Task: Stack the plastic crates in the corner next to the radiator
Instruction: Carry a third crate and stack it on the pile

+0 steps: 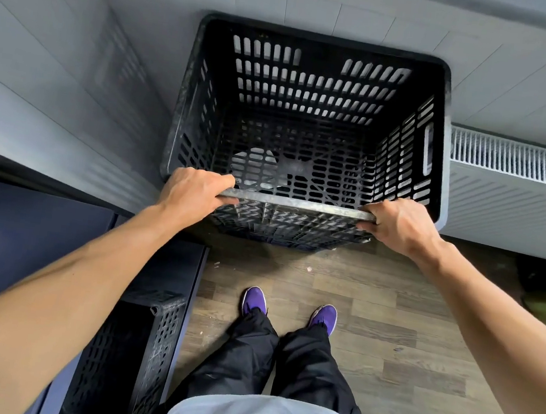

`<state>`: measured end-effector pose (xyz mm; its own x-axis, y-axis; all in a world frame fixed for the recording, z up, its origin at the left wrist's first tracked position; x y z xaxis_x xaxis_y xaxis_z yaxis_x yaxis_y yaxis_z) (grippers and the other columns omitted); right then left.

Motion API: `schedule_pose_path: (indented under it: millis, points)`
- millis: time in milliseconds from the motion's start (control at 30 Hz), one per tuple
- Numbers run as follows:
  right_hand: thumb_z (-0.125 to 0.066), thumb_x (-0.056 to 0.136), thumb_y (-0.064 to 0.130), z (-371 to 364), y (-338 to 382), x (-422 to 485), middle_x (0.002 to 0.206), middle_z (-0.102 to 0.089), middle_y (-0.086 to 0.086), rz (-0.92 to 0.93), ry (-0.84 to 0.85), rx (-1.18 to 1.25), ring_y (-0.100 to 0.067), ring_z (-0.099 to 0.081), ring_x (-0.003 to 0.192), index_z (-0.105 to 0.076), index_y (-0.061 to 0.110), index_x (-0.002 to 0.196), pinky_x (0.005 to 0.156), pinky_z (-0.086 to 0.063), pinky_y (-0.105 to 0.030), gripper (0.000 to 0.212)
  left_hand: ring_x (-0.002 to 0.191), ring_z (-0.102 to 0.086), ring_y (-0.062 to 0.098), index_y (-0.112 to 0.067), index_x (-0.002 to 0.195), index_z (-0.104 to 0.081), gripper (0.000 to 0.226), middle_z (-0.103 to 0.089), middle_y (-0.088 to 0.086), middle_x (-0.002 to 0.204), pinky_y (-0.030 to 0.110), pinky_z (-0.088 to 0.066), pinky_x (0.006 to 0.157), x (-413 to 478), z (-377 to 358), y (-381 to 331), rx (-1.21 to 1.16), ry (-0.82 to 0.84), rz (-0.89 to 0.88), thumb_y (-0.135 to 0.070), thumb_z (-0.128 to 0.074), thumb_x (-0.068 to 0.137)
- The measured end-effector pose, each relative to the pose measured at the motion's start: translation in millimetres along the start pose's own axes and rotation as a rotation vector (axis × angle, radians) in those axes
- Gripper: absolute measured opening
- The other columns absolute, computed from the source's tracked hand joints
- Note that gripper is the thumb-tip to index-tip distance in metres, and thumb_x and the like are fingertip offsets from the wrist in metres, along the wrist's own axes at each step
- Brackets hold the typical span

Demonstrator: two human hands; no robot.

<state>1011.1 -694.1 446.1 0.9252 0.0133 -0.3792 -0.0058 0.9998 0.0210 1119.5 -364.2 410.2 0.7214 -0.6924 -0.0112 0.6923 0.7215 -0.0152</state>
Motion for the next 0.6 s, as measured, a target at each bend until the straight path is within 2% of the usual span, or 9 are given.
schedule_pose_path:
  millis: [233,467,600]
  points:
    - [-0.060,0.092,0.046,-4,10,0,0.083,-0.072,-0.001,-0.016,-0.022,0.025,-0.022,-0.067,0.071,-0.067,0.022,0.108,0.069,-0.058,-0.036,0.029,0.054,-0.064,0.023,-0.021,0.088,-0.063,0.035,-0.066,-0.004,0.066,0.025,-0.033,0.048,6,4,15,0.019,0.033,-0.091,-0.056,-0.060,0.085]
    - [-0.056,0.094,0.049,-6,7,5,0.081,-0.069,0.002,0.045,0.010,-0.013,-0.017,-0.059,0.064,-0.063,0.023,0.108,0.068,-0.056,-0.034,0.030,0.052,-0.063,0.027,-0.016,0.079,-0.065,0.035,-0.064,0.001,0.057,0.025,-0.031,0.049,5,7,11,-0.011,0.003,-0.021,-0.051,-0.071,0.079]
    - [-0.054,0.093,0.053,-10,4,4,0.081,-0.069,0.004,0.025,0.012,-0.004,-0.017,-0.064,0.067,-0.065,0.026,0.109,0.069,-0.055,-0.031,0.034,0.061,-0.067,0.027,-0.017,0.084,-0.066,0.036,-0.070,-0.001,0.068,0.028,-0.035,0.053,1,4,10,-0.018,0.025,0.025,-0.053,-0.068,0.081]
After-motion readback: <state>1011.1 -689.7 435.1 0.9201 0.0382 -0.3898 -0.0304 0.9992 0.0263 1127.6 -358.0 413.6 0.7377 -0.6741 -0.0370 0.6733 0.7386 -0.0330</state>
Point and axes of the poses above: each hand's wrist, its own x-axis towards the middle knuckle, its own z-axis out of the back of the hand, y = z × x, the point moved 2 cm from there along x, towards the middle knuckle
